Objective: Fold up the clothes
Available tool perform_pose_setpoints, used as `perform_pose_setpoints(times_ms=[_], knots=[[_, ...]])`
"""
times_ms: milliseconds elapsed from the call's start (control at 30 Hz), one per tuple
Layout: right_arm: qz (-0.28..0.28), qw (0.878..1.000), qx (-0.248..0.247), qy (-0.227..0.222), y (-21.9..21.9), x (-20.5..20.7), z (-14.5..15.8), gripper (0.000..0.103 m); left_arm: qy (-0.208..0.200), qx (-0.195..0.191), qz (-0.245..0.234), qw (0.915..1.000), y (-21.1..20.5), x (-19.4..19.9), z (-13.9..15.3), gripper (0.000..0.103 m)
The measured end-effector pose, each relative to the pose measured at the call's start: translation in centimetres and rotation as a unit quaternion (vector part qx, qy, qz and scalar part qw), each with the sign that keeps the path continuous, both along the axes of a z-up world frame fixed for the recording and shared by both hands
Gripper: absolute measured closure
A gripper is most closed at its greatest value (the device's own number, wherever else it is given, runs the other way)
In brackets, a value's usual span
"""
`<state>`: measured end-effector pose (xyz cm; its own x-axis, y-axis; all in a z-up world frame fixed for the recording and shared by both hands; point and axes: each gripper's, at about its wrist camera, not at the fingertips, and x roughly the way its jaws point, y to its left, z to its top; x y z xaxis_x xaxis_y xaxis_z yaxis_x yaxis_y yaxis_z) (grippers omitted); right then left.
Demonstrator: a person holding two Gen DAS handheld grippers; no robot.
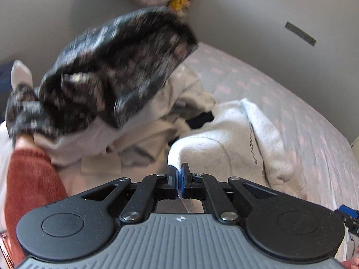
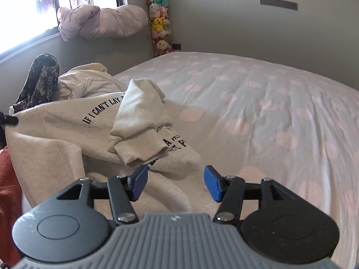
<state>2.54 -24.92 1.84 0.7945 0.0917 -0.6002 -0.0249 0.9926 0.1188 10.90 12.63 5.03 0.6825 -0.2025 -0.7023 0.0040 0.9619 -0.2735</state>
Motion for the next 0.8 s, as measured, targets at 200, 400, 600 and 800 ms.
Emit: perform_pose_setpoints(times_ms=[200,400,600,800], knots=[[0.032,0.999,0.002,0.011,2.3,4.0,-0.8,0.028,0.018,-0.011,-0.006,0.9998,-0.4,0.4,-3.3,0.101],[0.072,0.997,-0.021,0.009,5.0,9.3,-1.0,0.019,0.042,-0.055,-0.006,0.9976,0.4,1.5,-6.6,0.073],[0.091,0.995,-0.034,0.031,5.9,14.3,-2.6,0.017,0.092,-0.079,0.014,0.9926,0.8,3.0,-10.7,0.054],[0.092,0.994,-0.031,0.053,5.8,18.9,-4.1,0.014,0.134,-0.086,0.022,0.9871,1.0,4.4,-13.8,0.051]])
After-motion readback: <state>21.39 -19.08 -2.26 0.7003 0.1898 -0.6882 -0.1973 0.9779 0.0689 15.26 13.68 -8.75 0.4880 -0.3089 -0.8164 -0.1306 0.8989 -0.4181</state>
